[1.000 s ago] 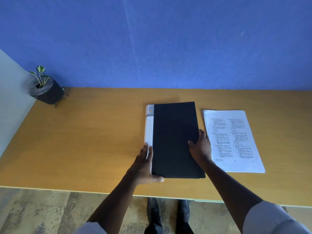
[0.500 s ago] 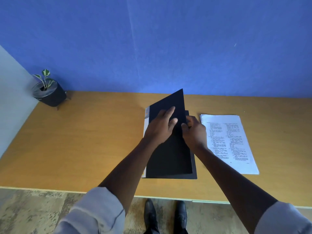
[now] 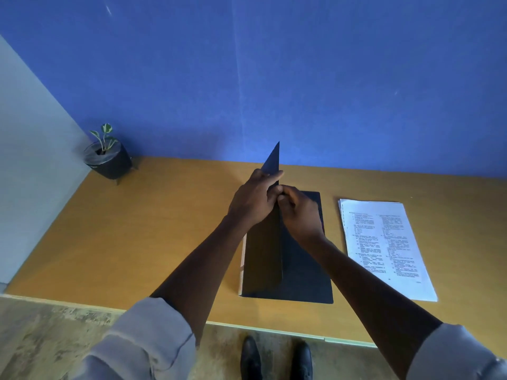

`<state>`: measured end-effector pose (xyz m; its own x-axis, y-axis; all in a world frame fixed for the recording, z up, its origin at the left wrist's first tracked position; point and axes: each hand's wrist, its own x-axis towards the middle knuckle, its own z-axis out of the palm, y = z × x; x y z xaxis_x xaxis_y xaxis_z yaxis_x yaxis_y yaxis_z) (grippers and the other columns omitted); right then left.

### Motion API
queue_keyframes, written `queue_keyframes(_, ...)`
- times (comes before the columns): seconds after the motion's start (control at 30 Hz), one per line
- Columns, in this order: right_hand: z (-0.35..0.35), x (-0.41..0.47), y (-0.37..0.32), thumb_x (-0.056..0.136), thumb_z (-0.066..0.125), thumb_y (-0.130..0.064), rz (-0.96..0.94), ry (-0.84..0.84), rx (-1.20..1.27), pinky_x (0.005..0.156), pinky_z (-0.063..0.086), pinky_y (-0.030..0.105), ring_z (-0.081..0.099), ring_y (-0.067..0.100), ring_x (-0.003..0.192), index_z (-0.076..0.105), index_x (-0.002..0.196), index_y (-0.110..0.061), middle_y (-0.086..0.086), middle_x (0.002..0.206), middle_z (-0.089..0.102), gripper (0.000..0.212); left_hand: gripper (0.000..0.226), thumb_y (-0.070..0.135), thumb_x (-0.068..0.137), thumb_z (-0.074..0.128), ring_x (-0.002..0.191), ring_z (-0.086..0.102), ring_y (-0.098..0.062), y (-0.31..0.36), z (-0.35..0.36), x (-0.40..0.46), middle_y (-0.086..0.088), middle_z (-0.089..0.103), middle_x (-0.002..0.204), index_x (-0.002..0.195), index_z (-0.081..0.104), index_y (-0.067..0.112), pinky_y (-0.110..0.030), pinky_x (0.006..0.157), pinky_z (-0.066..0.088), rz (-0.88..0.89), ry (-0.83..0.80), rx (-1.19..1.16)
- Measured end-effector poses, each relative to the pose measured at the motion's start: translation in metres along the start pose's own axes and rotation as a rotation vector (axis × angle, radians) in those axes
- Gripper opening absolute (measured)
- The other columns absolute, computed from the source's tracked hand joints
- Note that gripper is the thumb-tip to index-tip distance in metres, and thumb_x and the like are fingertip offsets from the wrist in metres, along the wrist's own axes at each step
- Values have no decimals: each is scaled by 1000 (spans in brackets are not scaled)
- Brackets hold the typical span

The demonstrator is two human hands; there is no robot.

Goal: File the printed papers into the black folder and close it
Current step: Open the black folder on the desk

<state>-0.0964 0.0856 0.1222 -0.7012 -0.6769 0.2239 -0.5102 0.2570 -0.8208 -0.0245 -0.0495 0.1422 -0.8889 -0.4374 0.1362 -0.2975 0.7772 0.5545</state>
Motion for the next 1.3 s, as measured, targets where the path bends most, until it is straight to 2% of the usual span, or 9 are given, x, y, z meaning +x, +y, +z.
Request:
queue_keyframes(0.07, 8, 2, -5, 104, 49, -22, -19, -14, 30, 57, 44, 22, 63, 11, 71, 66, 121, -16, -4, 84, 69, 24, 47, 37, 105, 45, 117, 59, -23, -5, -12, -5, -2, 51, 138, 151, 44, 27, -40, 88, 55, 2, 13, 8)
queue_keyframes(0.2, 25, 7, -13, 105, 48, -25, -63, -19, 48, 67, 52, 35, 66, 17, 78, 66, 121, -14, 1, 88, 71, 26, 48, 35, 104, 47, 121, 58, -21, -20, -35, -13, 0, 53, 143, 151, 45, 26, -39, 91, 54, -18, 36, 25)
queue_keyframes(0.4, 47, 8, -8, 103, 51, -22, -50, -55, 25, 67, 53, 38, 67, 22, 78, 66, 115, -13, 4, 88, 72, 21, 49, 19, 103, 46, 123, 57, -25, -44, -66, -21, -5, 55, 144, 152, 43, 15, -41, 95, 52, -72, 35, 139)
queue_keyframes(0.5, 59, 8, 5, 100, 52, -18, 33, -113, 2, 76, 56, 35, 72, 24, 94, 65, 117, -9, 5, 101, 75, 23, 51, 16, 102, 46, 124, 56, -26, -59, -75, -23, -6, 54, 146, 153, 41, 13, -39, 96, 51, -115, 23, 207)
queue_keyframes(0.57, 65, 7, 19, 98, 52, -21, 127, -176, -41, 83, 57, 39, 70, 28, 104, 63, 122, -10, 7, 112, 74, 28, 52, 15, 102, 46, 126, 55, -28, -70, -80, -24, -8, 52, 147, 153, 39, 12, -41, 97, 52, -157, -1, 247)
queue_keyframes(0.8, 70, -9, 72, 102, 49, -34, 271, -386, -322, 98, 50, 44, 54, 35, 130, 42, 148, -11, 14, 149, 51, 52, 60, 5, 97, 53, 127, 54, -36, -122, -92, -32, -15, 49, 147, 154, 33, 7, -46, 97, 52, -316, -68, 344)
queue_keyframes(1.0, 64, -25, 118, 100, 56, -34, 327, -431, -524, 106, 46, 49, 46, 33, 137, 37, 151, -10, 13, 155, 42, 59, 66, 4, 96, 54, 131, 52, -37, -175, -86, -43, -12, 42, 154, 157, 29, 11, -48, 101, 51, -469, -132, 339)
queue_keyframes(1.13, 62, -37, 138, 101, 55, -34, 262, -450, -692, 121, 28, 47, 23, 33, 153, 28, 156, -7, 14, 166, 21, 68, 65, 15, 99, 56, 135, 48, -37, -203, -77, -47, -13, 38, 157, 157, 27, 10, -44, 103, 48, -535, -172, 314)
queue_keyframes(1.3, 64, -50, 155, 102, 48, -42, 273, -462, -747, 125, 13, 43, 5, 28, 157, 12, 161, -9, 10, 170, 5, 76, 69, 21, 100, 56, 138, 44, -38, -230, -61, -49, -13, 32, 160, 159, 21, 10, -44, 104, 47, -579, -221, 274)
